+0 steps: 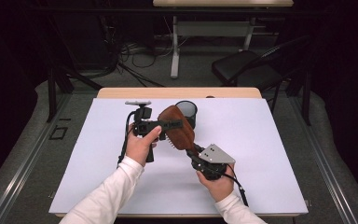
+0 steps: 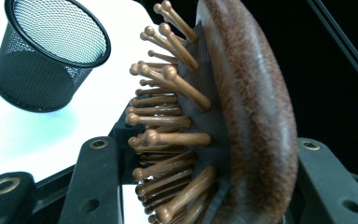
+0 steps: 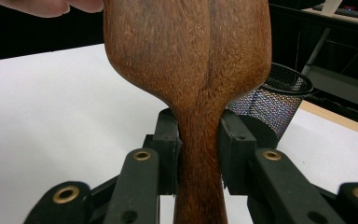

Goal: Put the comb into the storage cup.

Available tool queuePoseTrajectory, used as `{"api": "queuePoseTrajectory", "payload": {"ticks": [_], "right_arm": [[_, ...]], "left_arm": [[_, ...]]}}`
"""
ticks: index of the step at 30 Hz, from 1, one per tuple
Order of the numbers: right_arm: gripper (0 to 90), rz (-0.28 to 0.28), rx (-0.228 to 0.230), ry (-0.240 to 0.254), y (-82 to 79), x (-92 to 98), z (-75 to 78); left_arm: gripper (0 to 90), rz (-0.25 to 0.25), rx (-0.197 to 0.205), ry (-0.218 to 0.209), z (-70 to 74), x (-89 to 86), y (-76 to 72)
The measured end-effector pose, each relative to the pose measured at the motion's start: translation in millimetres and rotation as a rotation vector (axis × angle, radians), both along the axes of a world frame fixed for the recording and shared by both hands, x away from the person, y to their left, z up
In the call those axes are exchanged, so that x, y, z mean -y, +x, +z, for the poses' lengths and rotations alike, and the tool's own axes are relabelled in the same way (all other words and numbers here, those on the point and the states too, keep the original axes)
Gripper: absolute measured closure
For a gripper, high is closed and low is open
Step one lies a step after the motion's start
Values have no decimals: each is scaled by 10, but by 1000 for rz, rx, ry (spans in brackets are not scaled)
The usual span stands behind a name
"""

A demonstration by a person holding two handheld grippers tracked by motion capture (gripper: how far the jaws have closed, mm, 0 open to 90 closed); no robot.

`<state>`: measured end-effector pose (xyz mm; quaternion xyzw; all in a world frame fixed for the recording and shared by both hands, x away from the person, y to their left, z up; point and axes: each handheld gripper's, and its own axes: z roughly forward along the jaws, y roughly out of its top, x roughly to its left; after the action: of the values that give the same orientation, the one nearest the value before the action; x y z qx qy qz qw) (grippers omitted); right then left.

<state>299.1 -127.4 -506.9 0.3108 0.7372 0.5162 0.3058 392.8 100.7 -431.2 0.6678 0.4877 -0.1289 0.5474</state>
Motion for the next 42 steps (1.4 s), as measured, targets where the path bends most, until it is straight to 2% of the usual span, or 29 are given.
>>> {"api": "queuePoseTrajectory", "payload": {"ticks": [7, 14, 23, 31, 34, 42], "right_arm": [[670, 4, -5, 4, 4, -5, -6], [630, 11, -15, 8, 17, -11, -20], [582, 16, -19, 3, 26, -6, -17], [423, 33, 5, 30, 54, -1, 11], [399, 29, 14, 20, 57, -10, 24], [375, 21, -6, 10, 77, 0, 58]], "left_arm": [[504, 10, -11, -12, -21, -14, 16], [507, 30, -43, -40, -54, -38, 29], [505, 34, -44, -48, -58, -70, 47], [505, 45, -27, -44, -57, -98, 62], [505, 56, -30, -48, -55, -105, 65], [508, 79, -32, -44, -52, -155, 93]]}}
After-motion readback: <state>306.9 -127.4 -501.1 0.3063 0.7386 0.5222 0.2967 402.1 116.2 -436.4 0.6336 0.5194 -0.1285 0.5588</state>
